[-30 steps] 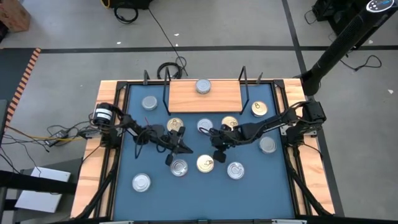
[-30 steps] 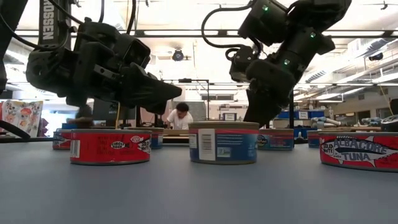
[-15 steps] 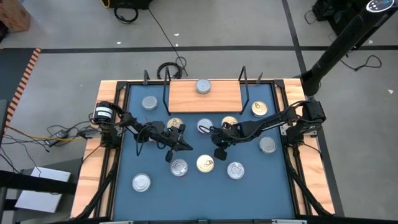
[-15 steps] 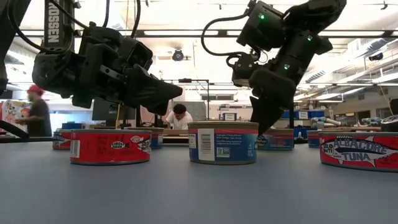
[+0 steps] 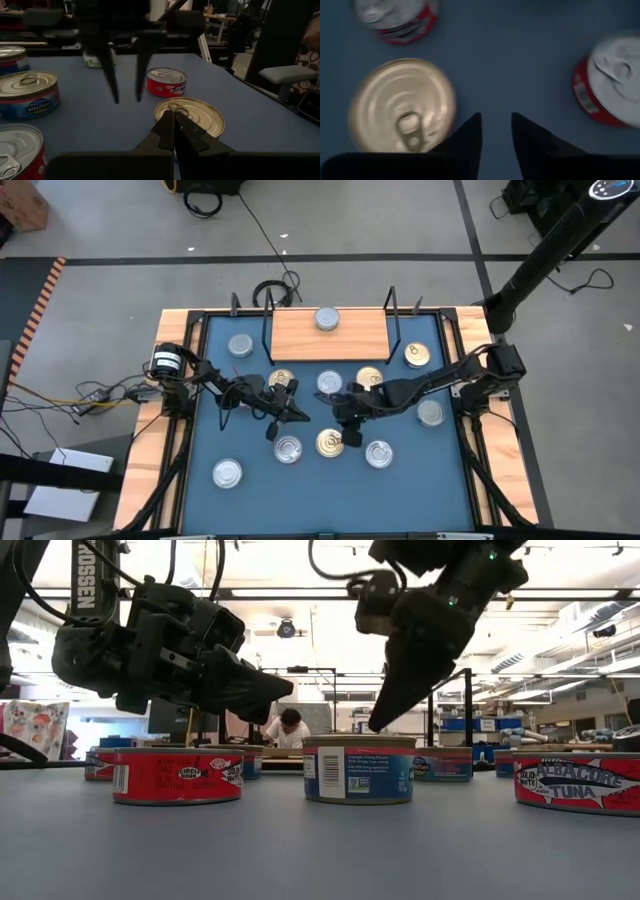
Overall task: Stack canned seafood by type on shelf
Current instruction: Put the blue tuna can on the shelf
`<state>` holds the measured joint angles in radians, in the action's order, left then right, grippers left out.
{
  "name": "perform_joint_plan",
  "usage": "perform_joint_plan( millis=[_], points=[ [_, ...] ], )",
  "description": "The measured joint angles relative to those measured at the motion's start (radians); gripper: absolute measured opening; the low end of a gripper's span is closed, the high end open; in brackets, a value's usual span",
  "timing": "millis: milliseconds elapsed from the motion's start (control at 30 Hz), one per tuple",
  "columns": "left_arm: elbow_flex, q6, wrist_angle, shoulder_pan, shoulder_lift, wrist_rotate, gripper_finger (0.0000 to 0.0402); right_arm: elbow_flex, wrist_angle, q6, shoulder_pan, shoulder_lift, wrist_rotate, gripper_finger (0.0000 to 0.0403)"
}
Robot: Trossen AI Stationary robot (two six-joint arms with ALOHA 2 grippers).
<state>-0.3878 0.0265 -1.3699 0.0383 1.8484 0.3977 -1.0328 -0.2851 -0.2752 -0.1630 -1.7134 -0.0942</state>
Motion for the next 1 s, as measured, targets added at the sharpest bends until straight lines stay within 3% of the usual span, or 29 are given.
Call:
perform_joint_plan(
  millis=[133,433,700,1000],
  points=[
    [0.0,0.0,0.002,0.0,0.0,0.0,0.0005,0.0,0.038,-0.021,-0.027,-0.001,0.015,0.0129],
    [0.0,0.003,0.004,0.0,0.0,0.0,0.0005,0.0,0.046,-0.147,-0.021,-0.01,0.06,0.009],
    [0.0,0.003,0.013,0.0,0.0,-0.001,0.0005,-0.002,0.059,-0.18,-0.012,-0.072,0.114,0.0093],
    [0.0,0.003,0.022,0.0,0.0,-0.001,0.0005,-0.003,0.057,-0.24,0.022,-0.076,0.089,0.0008]
  ],
)
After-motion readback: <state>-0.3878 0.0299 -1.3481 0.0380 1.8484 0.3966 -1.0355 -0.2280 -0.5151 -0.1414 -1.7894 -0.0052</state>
